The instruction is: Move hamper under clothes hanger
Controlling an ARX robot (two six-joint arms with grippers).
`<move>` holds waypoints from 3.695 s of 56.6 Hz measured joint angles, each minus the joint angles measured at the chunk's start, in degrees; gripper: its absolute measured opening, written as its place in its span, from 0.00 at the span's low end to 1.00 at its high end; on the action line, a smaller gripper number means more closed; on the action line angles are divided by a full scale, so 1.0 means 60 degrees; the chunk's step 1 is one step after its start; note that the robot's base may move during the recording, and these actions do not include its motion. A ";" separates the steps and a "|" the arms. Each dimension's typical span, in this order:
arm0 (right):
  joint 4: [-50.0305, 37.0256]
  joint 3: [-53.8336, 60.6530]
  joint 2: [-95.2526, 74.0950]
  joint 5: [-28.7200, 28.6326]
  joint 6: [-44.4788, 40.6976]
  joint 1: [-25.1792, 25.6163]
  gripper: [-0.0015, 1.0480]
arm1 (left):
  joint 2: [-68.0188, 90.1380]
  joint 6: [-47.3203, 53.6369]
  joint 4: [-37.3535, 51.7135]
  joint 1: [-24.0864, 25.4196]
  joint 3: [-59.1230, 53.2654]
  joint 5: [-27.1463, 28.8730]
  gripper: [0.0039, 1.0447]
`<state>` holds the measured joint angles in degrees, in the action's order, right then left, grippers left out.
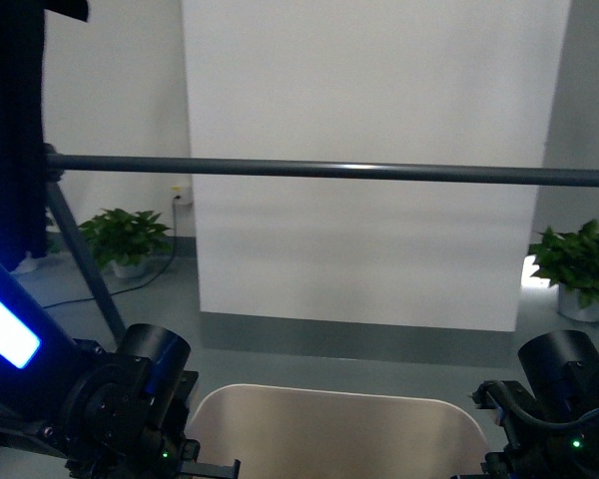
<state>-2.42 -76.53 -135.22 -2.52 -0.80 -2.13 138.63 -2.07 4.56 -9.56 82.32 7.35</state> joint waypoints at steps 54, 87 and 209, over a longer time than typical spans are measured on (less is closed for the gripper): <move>-0.1435 0.0448 -0.0066 -0.0277 0.0357 -0.0033 0.03 | 0.0000 -0.0022 0.0266 0.0069 -0.0098 -0.0248 0.04; -0.3570 -0.1847 -0.2313 -0.0994 0.1118 0.0878 0.03 | 0.4095 0.0783 -0.0900 0.0011 0.6065 -0.2215 0.04; -1.2251 0.9621 0.6623 0.0991 0.0175 -0.0189 0.18 | -0.8714 0.0182 1.0349 0.0936 -1.0408 -0.0586 0.03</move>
<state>-75.92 -18.81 -95.48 3.42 0.25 -3.27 86.35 -0.97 66.65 -3.95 19.88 3.84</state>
